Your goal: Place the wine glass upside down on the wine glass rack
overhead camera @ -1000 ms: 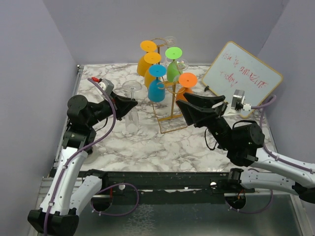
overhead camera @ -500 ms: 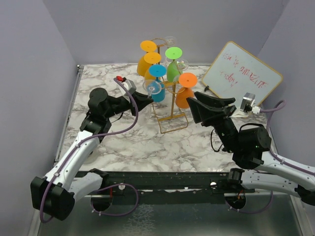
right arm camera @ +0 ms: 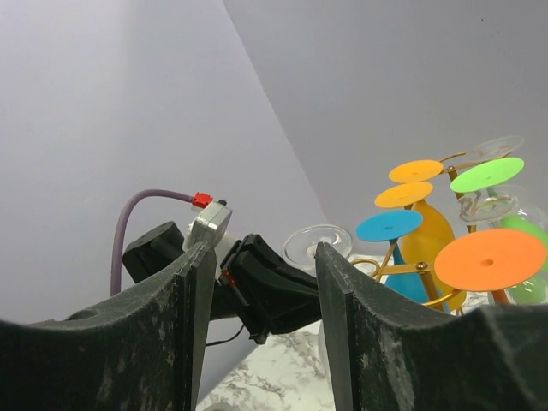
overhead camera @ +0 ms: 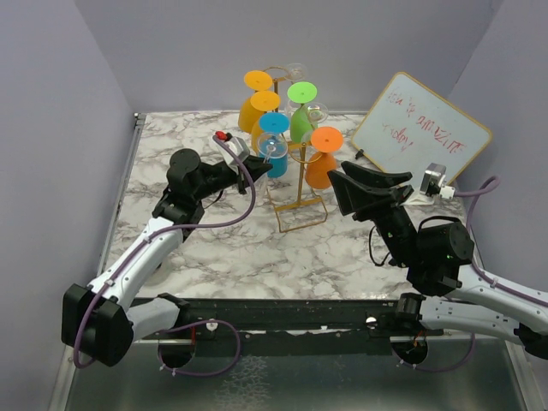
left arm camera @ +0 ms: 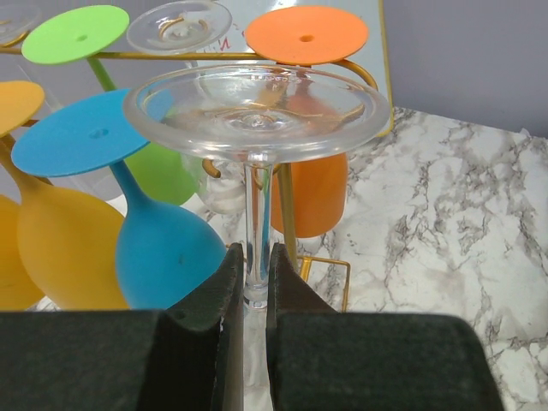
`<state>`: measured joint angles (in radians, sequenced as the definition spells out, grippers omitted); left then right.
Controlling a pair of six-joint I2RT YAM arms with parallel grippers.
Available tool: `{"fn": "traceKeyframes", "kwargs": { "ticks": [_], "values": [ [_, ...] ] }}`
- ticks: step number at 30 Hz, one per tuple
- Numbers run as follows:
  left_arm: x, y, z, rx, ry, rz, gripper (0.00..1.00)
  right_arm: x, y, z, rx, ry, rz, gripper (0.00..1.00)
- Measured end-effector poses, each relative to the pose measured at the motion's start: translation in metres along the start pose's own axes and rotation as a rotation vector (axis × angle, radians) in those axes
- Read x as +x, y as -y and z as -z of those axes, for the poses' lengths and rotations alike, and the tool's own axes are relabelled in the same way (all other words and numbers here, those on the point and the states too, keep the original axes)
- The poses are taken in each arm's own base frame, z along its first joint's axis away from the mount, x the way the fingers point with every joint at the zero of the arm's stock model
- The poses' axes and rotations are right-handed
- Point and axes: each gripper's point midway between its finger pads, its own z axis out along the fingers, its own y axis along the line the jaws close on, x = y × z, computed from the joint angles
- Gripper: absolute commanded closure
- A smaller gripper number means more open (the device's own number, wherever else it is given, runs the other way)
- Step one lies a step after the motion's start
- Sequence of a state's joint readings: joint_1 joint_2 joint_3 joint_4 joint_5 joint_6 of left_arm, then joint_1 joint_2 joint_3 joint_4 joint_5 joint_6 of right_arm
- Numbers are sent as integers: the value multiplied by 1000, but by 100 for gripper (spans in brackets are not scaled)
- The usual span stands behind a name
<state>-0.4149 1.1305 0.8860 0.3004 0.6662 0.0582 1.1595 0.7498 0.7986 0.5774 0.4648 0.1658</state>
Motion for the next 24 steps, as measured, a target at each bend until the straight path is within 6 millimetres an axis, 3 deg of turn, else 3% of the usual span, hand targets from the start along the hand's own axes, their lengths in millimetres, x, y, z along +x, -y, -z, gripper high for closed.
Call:
{"fn": "traceKeyframes", "kwargs": {
  "ticks": [12, 24],
  "values": [
    [20, -10, -18, 5, -19, 4, 100, 1, 3, 0, 15, -2, 0, 45],
    [21, -11, -24, 13, -11, -1, 100, 3, 3, 0, 20, -10, -3, 45]
  ]
}}
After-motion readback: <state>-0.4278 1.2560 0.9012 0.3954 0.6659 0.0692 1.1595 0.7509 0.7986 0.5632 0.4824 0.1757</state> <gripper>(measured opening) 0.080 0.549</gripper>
